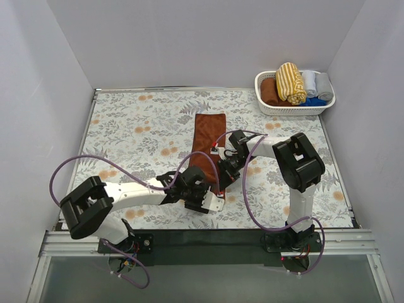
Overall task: Roll the towels
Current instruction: Roll the towel
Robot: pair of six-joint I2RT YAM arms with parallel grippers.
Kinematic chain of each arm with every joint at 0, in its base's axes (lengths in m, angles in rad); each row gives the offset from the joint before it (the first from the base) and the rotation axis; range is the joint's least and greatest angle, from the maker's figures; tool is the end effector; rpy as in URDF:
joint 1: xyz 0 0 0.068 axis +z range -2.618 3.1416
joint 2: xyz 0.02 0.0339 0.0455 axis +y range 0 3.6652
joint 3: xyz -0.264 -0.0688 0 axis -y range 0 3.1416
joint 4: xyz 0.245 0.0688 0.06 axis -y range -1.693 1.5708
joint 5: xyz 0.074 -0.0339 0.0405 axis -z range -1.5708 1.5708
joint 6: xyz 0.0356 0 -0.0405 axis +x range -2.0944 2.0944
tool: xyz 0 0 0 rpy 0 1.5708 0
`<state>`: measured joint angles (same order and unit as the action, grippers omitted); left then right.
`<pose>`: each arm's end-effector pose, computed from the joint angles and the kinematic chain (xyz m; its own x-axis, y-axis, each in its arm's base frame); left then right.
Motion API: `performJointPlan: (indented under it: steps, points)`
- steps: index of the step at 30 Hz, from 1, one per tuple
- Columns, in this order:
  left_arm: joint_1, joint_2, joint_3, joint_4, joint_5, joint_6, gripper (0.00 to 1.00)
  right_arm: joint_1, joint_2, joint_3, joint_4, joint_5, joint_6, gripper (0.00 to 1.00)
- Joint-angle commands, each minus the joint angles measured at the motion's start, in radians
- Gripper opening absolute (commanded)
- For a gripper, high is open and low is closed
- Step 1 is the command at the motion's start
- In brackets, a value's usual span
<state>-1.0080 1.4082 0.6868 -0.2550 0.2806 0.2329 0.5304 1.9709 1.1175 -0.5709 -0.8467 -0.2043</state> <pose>0.1312 -0.2264 0.1676 -0.2234 0.7698 -0.5978 0.9733 0.2095 -0.0940 0.2827 0.1967 0.1149 -0.7485 -0.5948 -0.2933 -0.5936 0.4039 0.6960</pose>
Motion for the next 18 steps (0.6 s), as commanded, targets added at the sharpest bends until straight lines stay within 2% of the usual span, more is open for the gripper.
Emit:
performJointPlan:
  steps: [1, 3, 7, 8, 9, 12, 13, 14, 16, 18]
  points:
    - [-0.004, 0.069, 0.002, 0.053, -0.104, -0.040, 0.49, 0.005, 0.029, 0.010, 0.020, 0.067, -0.024, 0.01]
    - [-0.004, 0.101, 0.008, 0.051, -0.106, -0.041, 0.45, 0.005, 0.032, 0.011, 0.020, 0.064, -0.023, 0.01]
    - [-0.004, 0.129, 0.026, -0.004, -0.055, -0.041, 0.27, 0.003, 0.037, 0.022, 0.006, 0.074, -0.026, 0.01]
    - [-0.004, 0.127, 0.036, -0.029, -0.025, -0.040, 0.21, 0.000, 0.033, 0.024, 0.002, 0.077, -0.027, 0.01]
    - [-0.006, 0.126, 0.057, -0.061, 0.064, -0.035, 0.19, -0.004, 0.028, 0.024, 0.000, 0.078, -0.029, 0.01]
    - [-0.003, 0.141, 0.114, -0.211, 0.211, -0.017, 0.06, -0.026, -0.010, 0.018, -0.009, 0.077, -0.037, 0.13]
    - [-0.003, 0.162, 0.126, -0.272, 0.270, -0.026, 0.04, -0.035, -0.026, 0.015, -0.007, 0.074, -0.038, 0.26]
    - [0.005, 0.176, 0.143, -0.300, 0.299, -0.026, 0.01, -0.049, -0.062, 0.013, -0.007, 0.071, -0.043, 0.33]
    - [0.035, 0.211, 0.181, -0.354, 0.377, -0.044, 0.00, -0.098, -0.101, 0.007, -0.007, 0.045, -0.047, 0.46]
    - [0.084, 0.235, 0.229, -0.381, 0.431, -0.055, 0.00, -0.156, -0.167, 0.001, -0.014, 0.029, -0.064, 0.51]
